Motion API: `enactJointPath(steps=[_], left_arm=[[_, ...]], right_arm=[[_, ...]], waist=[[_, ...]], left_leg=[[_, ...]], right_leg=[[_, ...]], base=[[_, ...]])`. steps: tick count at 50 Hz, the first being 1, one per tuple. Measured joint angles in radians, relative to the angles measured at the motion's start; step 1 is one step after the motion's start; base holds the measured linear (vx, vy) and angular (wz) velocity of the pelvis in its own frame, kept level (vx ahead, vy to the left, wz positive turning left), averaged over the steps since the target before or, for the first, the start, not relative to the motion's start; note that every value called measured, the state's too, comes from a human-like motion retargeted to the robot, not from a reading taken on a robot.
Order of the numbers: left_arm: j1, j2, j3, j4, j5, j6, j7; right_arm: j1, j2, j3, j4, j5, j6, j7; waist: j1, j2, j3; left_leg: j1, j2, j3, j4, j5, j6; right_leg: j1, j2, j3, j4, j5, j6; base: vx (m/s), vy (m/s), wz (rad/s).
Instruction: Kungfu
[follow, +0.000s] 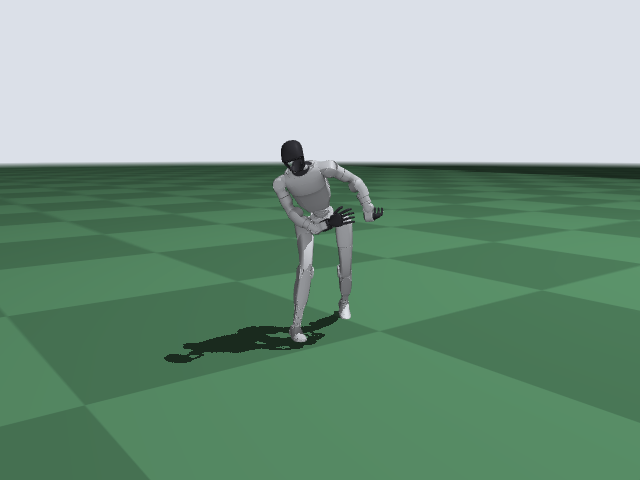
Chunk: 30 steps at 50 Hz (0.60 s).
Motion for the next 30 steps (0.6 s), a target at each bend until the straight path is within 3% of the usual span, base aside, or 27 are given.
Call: enactJointPath(steps=[12, 19, 24, 30], left_arm=[[-0.012, 0.000, -0.035, 0.010, -0.005, -0.017, -0.030], [-0.040, 0.008, -0.031, 0.025, 0.007, -0.006, -0.001], [-0.090, 0.015, -0.011, 0.050, -0.002, 0.053, 0.112], [-0.197, 0.022, 0.038, 0.103, -0.102, 0.156, 0.424]], right_arm=[[0.005, -0.017, -0.006, -0.025, 0.060, 0.021, 0.034], [0.006, -0.021, -0.050, -0.017, 0.021, 0.046, 0.060], [-0.028, -0.043, -0.107, -0.016, 0.075, 0.091, 0.137], [-0.094, -0.089, -0.232, -0.118, 0.404, 0.114, 0.156]], waist=[[-0.017, 0.022, -0.011], [-0.042, 0.071, -0.031], [-0.091, 0.109, -0.045], [-0.171, 0.114, -0.056]], left_leg=[[0.075, 0.033, -0.024, -0.107, 0.027, 0.000], [0.116, 0.095, -0.025, -0.197, 0.042, 0.000], [0.112, 0.138, -0.025, -0.246, 0.123, 0.000], [-0.002, 0.149, 0.002, -0.252, 0.304, 0.000]], right_leg=[[0.002, 0.014, -0.046, 0.064, -0.069, -0.015], [0.013, -0.008, -0.104, 0.118, -0.137, -0.042], [0.043, -0.068, -0.146, 0.162, -0.191, -0.062], [0.101, -0.205, -0.173, 0.148, -0.240, -0.026]], base=[[0.03, -0.14, 0.10], [0.11, -0.22, 0.57], [0.14, -0.31, 1.41], [0.02, -0.24, 1.92]])
